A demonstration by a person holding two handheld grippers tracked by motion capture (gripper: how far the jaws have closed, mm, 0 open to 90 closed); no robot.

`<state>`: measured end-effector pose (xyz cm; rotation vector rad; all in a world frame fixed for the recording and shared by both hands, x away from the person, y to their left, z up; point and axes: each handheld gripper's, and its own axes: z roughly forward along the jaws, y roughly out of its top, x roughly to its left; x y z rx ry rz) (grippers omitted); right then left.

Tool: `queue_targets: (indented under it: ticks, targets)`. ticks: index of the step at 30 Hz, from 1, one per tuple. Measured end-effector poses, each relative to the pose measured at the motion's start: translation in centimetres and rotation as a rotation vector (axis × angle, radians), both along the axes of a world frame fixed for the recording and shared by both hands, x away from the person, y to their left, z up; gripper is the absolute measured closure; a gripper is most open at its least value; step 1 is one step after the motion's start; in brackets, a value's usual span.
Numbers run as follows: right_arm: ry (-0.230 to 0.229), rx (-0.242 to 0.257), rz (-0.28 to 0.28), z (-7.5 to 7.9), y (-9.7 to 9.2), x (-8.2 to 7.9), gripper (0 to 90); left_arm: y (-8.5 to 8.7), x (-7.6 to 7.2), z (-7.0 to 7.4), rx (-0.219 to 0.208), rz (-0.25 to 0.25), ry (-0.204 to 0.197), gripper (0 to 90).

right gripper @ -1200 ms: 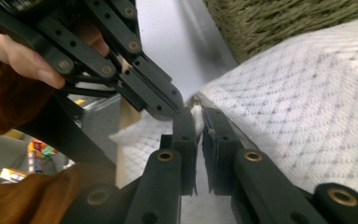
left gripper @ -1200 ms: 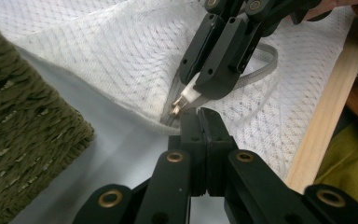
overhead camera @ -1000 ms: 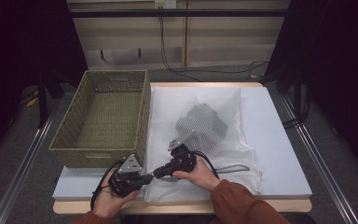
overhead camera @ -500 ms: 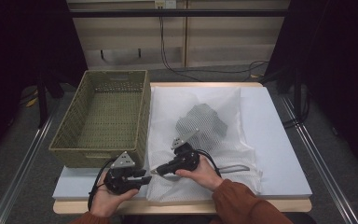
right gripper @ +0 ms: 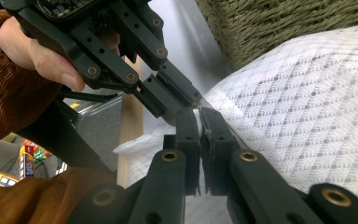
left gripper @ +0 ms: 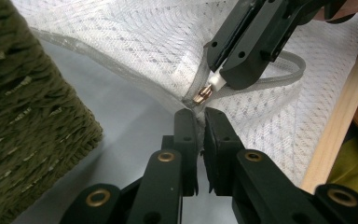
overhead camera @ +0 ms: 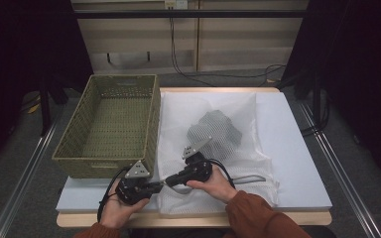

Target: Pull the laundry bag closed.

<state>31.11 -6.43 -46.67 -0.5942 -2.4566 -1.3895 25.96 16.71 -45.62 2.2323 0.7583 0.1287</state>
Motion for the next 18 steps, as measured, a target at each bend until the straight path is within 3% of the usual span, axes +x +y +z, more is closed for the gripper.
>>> queue_targets:
  ticks: [5,13,18]
  targets:
    - [0.008,-0.006,0.005,-0.15,0.24,-0.12,86.3,-0.22,-0.23,0.10,0.032,-0.011,-0.015,85.0]
    - [0.003,-0.009,0.010,-0.12,0.31,-0.08,86.6,-0.10,-0.11,0.08,0.003,-0.009,-0.003,84.7]
    - [-0.017,-0.016,0.014,0.14,0.24,-0.21,86.6,0.02,0.10,0.03,-0.012,0.008,0.013,70.6]
